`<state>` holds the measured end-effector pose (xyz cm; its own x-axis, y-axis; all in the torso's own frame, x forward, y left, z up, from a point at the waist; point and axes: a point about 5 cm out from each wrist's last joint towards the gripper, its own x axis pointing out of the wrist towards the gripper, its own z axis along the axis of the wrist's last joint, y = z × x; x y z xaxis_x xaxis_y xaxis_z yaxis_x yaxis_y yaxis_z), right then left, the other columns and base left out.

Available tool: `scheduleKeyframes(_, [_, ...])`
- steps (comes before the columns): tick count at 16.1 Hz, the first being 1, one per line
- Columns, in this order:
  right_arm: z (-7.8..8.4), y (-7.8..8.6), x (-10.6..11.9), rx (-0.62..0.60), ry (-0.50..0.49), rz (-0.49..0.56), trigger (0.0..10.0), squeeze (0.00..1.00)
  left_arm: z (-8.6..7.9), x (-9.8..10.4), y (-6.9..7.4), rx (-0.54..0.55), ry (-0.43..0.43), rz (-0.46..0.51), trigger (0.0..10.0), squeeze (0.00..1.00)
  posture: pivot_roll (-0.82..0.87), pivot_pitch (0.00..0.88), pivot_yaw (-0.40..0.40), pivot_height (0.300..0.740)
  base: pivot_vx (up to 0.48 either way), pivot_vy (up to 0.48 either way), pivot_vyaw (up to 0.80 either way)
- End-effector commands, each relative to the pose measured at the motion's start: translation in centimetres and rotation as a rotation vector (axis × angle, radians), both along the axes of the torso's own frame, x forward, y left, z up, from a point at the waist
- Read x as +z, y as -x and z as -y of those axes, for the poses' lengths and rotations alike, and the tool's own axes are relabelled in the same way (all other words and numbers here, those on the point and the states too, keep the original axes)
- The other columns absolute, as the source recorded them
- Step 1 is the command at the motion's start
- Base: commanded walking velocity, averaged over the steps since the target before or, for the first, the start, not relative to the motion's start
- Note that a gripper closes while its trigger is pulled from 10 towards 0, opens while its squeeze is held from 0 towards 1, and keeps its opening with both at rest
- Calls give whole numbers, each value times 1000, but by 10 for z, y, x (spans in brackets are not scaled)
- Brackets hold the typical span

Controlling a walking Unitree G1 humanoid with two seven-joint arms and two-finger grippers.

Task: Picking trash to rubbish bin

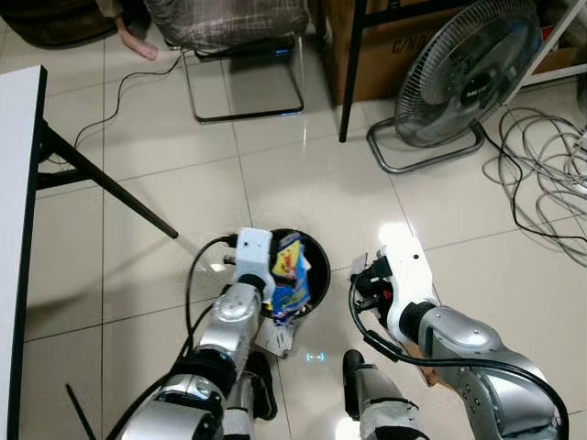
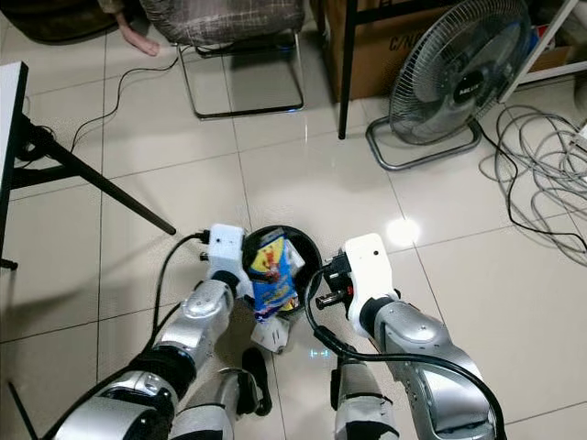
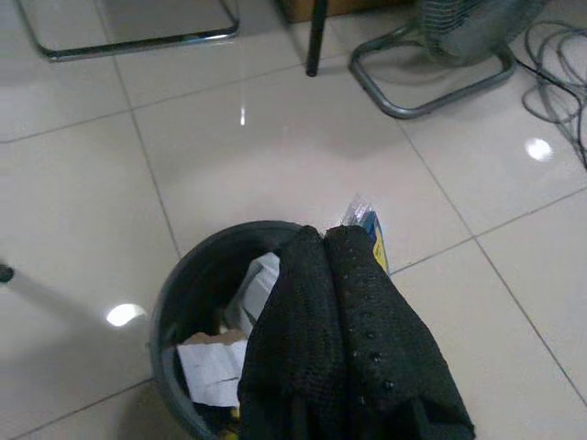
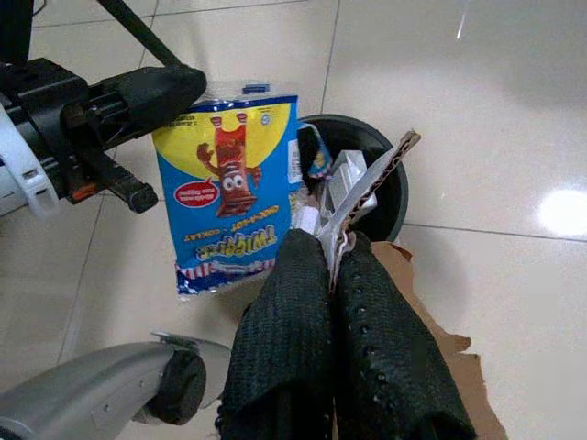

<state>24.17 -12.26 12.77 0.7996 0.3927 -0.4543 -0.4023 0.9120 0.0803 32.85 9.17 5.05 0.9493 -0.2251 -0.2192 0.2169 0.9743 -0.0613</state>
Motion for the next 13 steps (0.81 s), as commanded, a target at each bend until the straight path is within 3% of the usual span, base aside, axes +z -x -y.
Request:
scheduleKeyframes(1, [-3, 4, 1, 14, -12, -7, 10000, 0, -6, -7, 3, 29, -7, -28, 0, 0, -334, 391, 93, 740, 0, 0, 0])
scheduleKeyframes(7, [-3, 4, 1, 27, -7, 2, 10000, 0, -11, -1, -5, 82, 32, -23, 0, 0, -334, 391, 93, 740, 0, 0, 0])
scheduleKeyframes(13, [-3, 4, 4, 25, -5, 15, 10000, 0, 18, 6, -7, 26, 69, -17, 0, 0, -359, 398, 94, 740, 0, 0, 0])
